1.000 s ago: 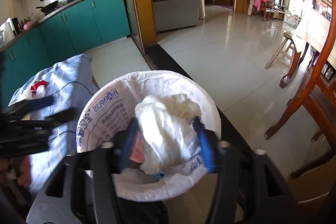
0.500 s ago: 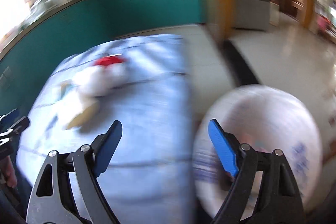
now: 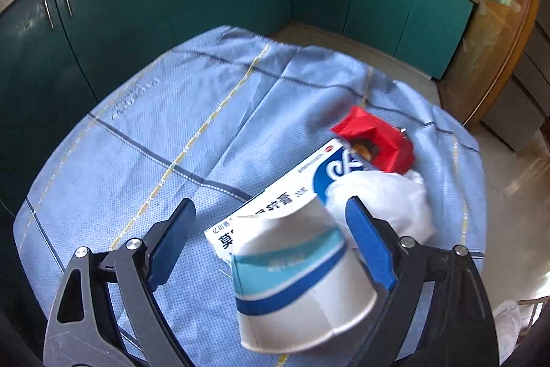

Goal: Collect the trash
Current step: 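Return both tools to the table toward the white bag and paper cup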

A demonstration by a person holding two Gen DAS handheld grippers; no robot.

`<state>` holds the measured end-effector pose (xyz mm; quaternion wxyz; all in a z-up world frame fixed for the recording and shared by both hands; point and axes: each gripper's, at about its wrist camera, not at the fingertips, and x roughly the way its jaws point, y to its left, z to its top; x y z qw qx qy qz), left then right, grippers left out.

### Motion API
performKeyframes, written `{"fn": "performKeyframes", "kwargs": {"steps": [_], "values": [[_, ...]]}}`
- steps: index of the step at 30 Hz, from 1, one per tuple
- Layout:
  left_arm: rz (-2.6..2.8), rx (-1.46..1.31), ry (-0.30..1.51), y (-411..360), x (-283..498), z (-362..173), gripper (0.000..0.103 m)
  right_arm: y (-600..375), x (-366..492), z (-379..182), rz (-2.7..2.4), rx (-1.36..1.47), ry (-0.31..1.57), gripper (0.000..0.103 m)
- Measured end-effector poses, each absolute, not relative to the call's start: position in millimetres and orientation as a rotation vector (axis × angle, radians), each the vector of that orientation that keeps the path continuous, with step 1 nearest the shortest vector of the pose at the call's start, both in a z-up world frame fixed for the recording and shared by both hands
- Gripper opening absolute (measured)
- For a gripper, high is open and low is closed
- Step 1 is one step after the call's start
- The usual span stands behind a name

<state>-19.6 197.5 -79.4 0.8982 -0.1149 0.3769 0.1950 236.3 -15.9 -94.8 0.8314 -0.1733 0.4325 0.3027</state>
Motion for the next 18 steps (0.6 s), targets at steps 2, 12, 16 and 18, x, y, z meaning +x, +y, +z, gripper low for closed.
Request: {"fn": "performKeyframes", "kwargs": {"steps": [2, 12, 16, 18], "values": [[0.403, -0.257, 0.778, 205.0, -21.2, -82.0, 0.094, -10.9, 231.9, -102.4, 0.657, -0.383, 0.948, 0.087], [0.341, -0.294, 0.783, 206.4, -6.9, -94.8, 0.094, 0.0, 154.1, -120.8, 0.766, -0.420, 1.018, 0.087], [0.303, -0.306, 0.798, 198.4, 1.2, -101.2, 0.094, -2.7, 131.4, -118.7, 0.803, -0.385, 1.031, 0.087], [0.285, -0.306, 0.807, 191.9, 6.5, -103.5, 0.094, -3.3, 125.6, -112.6, 0.831, -0.368, 1.019, 0.087]]}}
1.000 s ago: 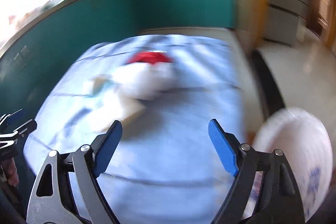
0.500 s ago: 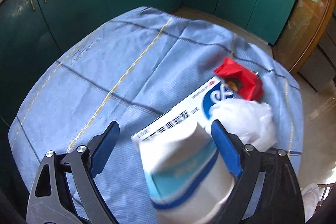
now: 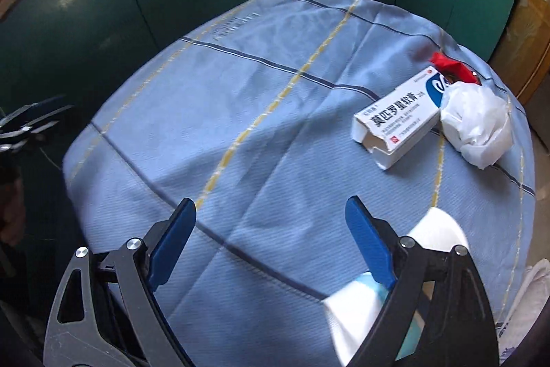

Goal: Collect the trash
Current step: 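Return both tools to the table toward the white bag and paper cup, then grasp the white paper cup with the blue stripe using the right gripper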

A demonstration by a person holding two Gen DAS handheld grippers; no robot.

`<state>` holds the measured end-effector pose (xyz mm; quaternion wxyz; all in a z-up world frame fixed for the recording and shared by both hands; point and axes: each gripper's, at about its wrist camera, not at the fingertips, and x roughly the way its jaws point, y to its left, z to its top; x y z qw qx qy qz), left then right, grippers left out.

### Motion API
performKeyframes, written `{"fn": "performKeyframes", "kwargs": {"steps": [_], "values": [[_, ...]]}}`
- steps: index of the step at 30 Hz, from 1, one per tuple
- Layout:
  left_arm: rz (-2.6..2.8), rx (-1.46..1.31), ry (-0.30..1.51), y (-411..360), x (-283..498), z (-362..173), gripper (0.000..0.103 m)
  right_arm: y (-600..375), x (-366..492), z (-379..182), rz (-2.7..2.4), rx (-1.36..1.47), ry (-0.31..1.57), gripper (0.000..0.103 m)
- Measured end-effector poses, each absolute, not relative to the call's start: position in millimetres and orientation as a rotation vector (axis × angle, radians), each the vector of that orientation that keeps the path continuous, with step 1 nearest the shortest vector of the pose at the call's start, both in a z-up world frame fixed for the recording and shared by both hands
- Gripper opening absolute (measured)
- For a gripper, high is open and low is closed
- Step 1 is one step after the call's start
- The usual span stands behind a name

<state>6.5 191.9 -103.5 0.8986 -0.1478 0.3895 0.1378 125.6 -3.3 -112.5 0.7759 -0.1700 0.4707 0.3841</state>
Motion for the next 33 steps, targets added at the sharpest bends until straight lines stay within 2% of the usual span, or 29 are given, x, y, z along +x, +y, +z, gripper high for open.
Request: {"fn": "performKeyframes", "kwargs": {"steps": [3, 9, 14, 17, 20, 22, 28, 33], "values": [[0.267, -0.296, 0.813, 184.2, 9.3, -104.8, 0.094, -8.1, 129.1, -95.8, 0.774, -0.378, 0.947, 0.087], [0.234, -0.272, 0.823, 170.2, 9.0, -105.6, 0.096, -53.1, 201.4, -62.8, 0.496, -0.207, 0.829, 0.087], [0.207, -0.257, 0.832, 159.8, 9.1, -106.8, 0.096, -93.8, 281.5, -76.3, 0.339, -0.019, 0.917, 0.087], [0.194, -0.245, 0.844, 153.6, 11.6, -108.4, 0.096, -93.6, 295.4, -88.8, 0.331, -0.020, 0.967, 0.087], [0.172, -0.235, 0.854, 145.1, 13.9, -109.2, 0.096, -80.3, 298.0, -109.2, 0.345, -0.080, 1.037, 0.087], [0.163, -0.219, 0.862, 139.3, 15.2, -109.9, 0.096, -77.1, 291.7, -120.7, 0.374, -0.087, 1.072, 0.083], [0.157, -0.213, 0.884, 134.9, 20.1, -115.5, 0.096, -74.6, 257.6, -120.5, 0.515, -0.030, 1.152, 0.072], [0.147, -0.227, 0.894, 131.7, 24.3, -118.0, 0.096, -51.3, 207.8, -113.9, 0.669, -0.112, 1.173, 0.071]]}}
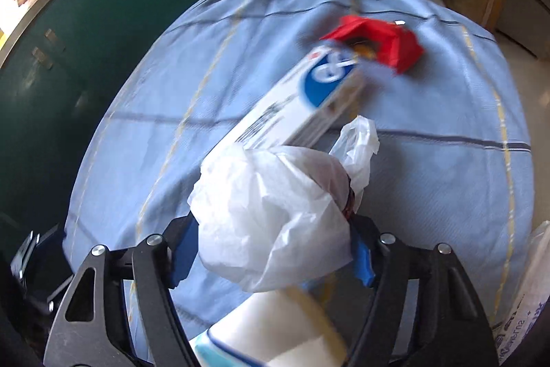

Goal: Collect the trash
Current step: 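Grasp the white paper cup with the blue stripe using the right gripper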

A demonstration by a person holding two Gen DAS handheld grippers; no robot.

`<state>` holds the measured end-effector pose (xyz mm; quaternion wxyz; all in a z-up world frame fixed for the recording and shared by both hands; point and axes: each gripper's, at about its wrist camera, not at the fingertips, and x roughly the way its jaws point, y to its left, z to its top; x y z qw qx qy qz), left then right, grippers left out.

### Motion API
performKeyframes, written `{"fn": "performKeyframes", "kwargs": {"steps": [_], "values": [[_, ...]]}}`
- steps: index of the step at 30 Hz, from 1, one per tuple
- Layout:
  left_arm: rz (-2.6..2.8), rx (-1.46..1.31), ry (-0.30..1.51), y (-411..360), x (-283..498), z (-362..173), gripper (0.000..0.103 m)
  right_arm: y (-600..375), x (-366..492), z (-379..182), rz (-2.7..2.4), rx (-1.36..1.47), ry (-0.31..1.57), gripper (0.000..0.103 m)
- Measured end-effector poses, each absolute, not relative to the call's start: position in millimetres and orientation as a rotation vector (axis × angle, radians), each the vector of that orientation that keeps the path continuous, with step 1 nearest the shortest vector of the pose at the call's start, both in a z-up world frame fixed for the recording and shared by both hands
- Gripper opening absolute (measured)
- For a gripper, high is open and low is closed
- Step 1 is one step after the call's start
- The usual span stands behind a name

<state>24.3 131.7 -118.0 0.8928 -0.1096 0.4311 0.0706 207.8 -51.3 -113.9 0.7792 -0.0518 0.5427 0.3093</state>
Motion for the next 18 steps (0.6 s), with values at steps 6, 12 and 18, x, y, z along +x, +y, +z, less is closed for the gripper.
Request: {"fn": "performKeyframes", "kwargs": {"steps": [6, 12, 18], "values": [[0.140, -0.200, 0.902, 123.6, 27.9, -118.8, 0.096, -33.3, 158.7, -100.0, 0.797, -0.220, 1.094, 0.072], [0.145, -0.184, 0.913, 119.5, 32.6, -121.9, 0.096, -82.6, 157.0, -80.0, 0.548, -0.227, 0.973, 0.083], [0.132, -0.178, 0.933, 110.8, 40.8, -126.4, 0.096, -128.3, 156.6, -79.4, 0.445, -0.128, 0.944, 0.084]]}}
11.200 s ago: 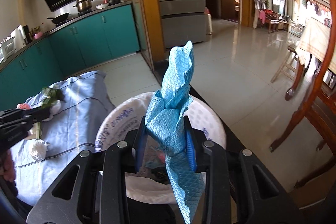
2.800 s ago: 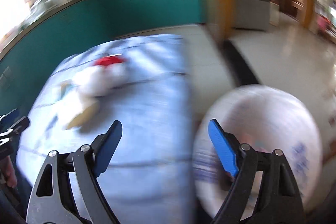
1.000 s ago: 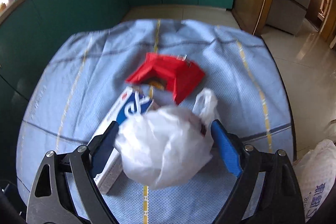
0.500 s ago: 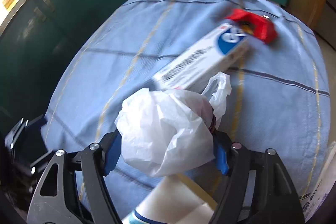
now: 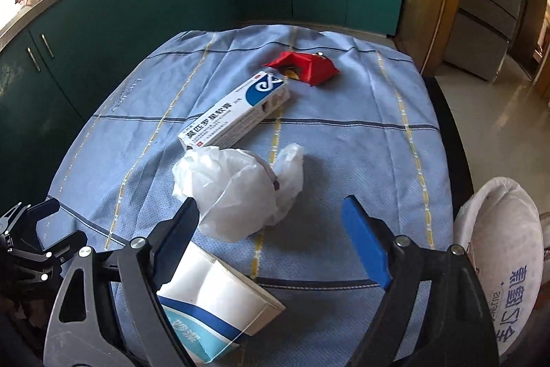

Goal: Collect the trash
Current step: 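Grasp the white paper cup with the blue stripe using the right gripper, then grasp the white plastic bag with the left gripper while the right holds the cup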

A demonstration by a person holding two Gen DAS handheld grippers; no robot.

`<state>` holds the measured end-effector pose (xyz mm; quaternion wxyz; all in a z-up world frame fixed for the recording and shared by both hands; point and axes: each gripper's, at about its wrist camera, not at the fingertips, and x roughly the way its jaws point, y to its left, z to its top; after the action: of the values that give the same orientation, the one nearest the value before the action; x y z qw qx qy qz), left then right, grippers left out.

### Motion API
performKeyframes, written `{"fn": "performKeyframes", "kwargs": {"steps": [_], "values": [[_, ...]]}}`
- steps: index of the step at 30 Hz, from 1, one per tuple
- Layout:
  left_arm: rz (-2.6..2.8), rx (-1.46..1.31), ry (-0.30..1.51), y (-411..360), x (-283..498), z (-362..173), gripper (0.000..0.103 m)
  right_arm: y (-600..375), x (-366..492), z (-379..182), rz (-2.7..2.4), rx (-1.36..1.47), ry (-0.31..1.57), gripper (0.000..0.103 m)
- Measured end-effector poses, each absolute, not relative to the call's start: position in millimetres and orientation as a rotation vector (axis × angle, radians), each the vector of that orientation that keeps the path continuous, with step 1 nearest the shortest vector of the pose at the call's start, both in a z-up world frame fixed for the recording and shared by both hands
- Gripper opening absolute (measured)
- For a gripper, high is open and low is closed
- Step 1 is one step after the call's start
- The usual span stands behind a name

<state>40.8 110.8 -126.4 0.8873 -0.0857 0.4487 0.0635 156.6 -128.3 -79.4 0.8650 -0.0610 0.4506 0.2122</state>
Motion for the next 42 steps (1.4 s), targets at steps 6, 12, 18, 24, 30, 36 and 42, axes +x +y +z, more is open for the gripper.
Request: {"fn": "performKeyframes", "kwargs": {"steps": [6, 12, 18, 24, 30, 36, 42], "values": [[0.122, -0.145, 0.954, 100.6, 42.0, -130.4, 0.096, -155.5, 148.5, -78.3, 0.403, -0.048, 0.941, 0.087], [0.129, -0.152, 0.951, 101.3, 41.1, -129.6, 0.096, -168.7, 140.2, -74.3, 0.396, -0.016, 0.935, 0.087], [0.155, -0.160, 0.923, 108.9, 40.8, -124.0, 0.096, -177.6, 134.2, -69.9, 0.389, 0.003, 0.935, 0.090], [0.148, -0.161, 0.903, 106.2, 55.0, -116.6, 0.096, -160.9, 122.6, -79.2, 0.449, -0.033, 0.982, 0.093], [0.136, -0.158, 0.880, 95.7, 65.7, -107.8, 0.096, -122.5, 107.8, -101.9, 0.544, -0.078, 1.058, 0.093], [0.127, -0.171, 0.884, 90.9, 71.4, -106.4, 0.096, -96.6, 93.1, -111.2, 0.551, -0.205, 1.033, 0.094], [0.076, -0.160, 0.855, 75.7, 82.5, -95.2, 0.096, -123.6, 94.1, -107.3, 0.498, -0.233, 1.019, 0.093]]}}
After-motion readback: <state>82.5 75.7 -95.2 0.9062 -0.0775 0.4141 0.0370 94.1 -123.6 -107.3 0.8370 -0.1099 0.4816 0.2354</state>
